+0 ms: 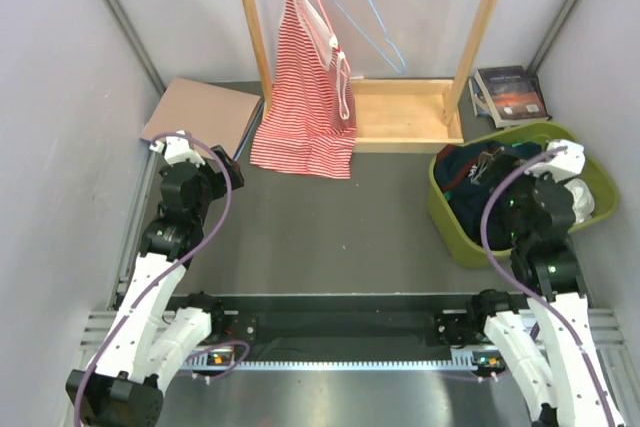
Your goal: Place the tank top on the hanger
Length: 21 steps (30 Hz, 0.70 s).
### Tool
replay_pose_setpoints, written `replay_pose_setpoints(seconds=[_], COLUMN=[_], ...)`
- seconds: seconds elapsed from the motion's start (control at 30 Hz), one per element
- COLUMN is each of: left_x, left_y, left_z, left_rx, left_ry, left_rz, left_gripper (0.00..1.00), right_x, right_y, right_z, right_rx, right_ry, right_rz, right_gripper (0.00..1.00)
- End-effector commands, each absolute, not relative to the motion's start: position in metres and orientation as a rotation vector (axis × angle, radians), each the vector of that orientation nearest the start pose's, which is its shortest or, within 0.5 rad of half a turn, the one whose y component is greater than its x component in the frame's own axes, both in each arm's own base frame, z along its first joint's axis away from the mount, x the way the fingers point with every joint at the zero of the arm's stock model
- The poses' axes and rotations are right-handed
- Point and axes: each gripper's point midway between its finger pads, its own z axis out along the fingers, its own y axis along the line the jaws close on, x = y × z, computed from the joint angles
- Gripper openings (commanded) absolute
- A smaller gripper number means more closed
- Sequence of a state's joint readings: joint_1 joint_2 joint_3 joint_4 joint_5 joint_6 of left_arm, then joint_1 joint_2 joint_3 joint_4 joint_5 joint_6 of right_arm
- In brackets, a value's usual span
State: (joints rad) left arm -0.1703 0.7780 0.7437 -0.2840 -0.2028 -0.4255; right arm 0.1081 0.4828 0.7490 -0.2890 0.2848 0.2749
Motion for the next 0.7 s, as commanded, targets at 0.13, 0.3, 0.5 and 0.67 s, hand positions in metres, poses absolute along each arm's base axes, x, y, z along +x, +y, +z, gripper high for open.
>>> replay_pose_setpoints(seconds=[0.13,0.3,0.5,0.67], left_x=[0.300,0.300,0.300,0.300], left_y=[-0.030,-0.030,-0.033,-0.035], left_z=[0.245,0.243,0.242,0.242], left_rx=[-0.409,-0.407,-0.394,-0.390], left_ry=[1.825,1.829,1.837,1.839], left_rz=[-0.216,-0.215,-0.229,-0.236], left_gripper=[0.99,0.99,0.99,0.99], right_x=[0.287,0.328,0.361,0.371], right_y=[-0.040,-0.053,-0.073,-0.072], right_z=[0.293,0.278,0.251,0.231], right_rx=[0.482,0.511,0.556,0.550], right_ry=[1.747,1.844,1.921,1.963], right_rz=[-0.154,-0.223,-0.211,-0.180], right_gripper=[1.00,1.00,1.00,0.70])
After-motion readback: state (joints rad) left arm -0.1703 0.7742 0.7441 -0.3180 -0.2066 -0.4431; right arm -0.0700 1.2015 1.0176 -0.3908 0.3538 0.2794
